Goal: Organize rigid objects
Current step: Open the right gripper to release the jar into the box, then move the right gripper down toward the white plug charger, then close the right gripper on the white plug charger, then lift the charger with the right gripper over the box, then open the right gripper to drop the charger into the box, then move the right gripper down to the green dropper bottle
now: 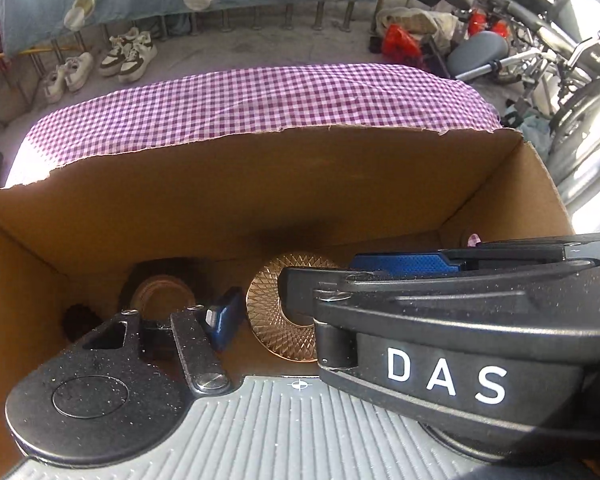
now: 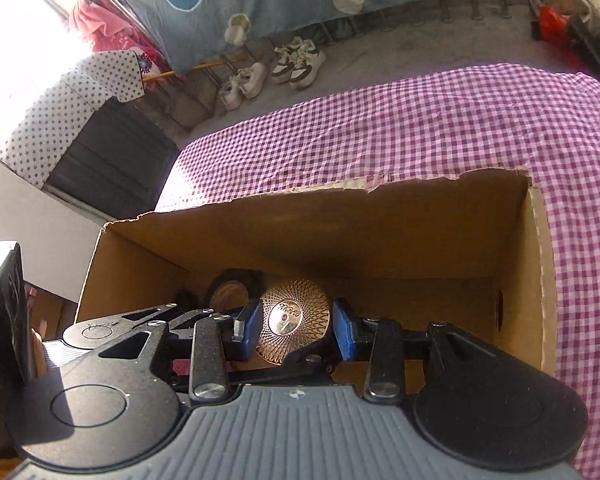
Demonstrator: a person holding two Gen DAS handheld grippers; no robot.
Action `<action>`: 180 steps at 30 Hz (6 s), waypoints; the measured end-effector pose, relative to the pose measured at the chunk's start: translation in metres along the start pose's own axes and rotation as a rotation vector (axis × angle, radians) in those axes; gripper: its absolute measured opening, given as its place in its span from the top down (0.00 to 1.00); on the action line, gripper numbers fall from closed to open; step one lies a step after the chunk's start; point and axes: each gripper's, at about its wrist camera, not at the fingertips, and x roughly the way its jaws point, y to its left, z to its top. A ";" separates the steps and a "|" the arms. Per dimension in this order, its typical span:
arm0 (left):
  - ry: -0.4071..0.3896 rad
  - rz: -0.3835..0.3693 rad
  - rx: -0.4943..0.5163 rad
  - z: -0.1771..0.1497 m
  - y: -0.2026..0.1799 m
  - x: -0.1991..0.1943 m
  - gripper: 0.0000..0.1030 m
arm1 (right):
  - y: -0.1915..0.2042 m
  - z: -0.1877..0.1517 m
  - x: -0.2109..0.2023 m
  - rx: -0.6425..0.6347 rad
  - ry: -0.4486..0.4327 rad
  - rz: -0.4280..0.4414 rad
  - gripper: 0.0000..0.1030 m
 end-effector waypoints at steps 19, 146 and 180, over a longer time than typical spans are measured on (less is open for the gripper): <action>-0.252 -0.110 0.144 -0.078 -0.001 -0.141 0.06 | 0.025 -0.140 -0.191 0.016 -0.472 0.157 0.59; -0.160 -0.095 0.026 -0.069 0.010 -0.057 0.37 | 0.025 -0.087 -0.074 0.012 -0.059 0.058 0.59; -0.360 -0.129 0.106 -0.235 0.084 -0.120 0.09 | 0.098 -0.255 -0.127 0.020 -0.302 0.228 0.59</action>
